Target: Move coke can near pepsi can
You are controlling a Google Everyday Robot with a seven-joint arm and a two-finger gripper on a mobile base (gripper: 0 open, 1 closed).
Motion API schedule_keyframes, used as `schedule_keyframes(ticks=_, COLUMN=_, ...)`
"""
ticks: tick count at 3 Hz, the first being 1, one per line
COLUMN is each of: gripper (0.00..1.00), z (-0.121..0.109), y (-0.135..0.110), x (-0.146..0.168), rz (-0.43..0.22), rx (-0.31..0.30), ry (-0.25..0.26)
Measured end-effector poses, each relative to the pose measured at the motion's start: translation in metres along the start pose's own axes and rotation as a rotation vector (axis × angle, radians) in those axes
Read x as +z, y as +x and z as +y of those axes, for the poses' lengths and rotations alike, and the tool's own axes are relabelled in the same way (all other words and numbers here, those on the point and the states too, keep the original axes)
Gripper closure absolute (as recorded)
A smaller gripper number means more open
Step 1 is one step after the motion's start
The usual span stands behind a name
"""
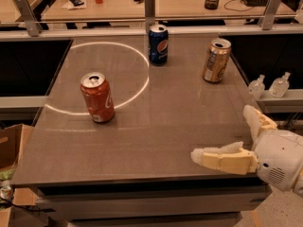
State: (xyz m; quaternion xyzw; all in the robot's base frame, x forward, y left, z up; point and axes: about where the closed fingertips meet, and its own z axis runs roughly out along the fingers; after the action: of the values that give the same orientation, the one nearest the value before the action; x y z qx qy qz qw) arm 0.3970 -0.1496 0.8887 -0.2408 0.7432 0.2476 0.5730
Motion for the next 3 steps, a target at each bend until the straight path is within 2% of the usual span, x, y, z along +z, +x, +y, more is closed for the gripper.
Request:
schedule_keyframes(ticks=1, gripper=0.00, z=0.025, y=-0.003, x=0.016, rz=-0.092, rx=-0.053, ry=-0.096)
schedule_keyframes(ticks=2, gripper=0.00, z=0.048, y=-0.013, x=0.033, rz=-0.133, rx=-0.149, ry=-0.156)
schedule_keyframes(ticks=3, gripper=0.00, z=0.065, y=-0.020, x=0.058, rz=-0.141, rx=-0.199, ry=-0.191)
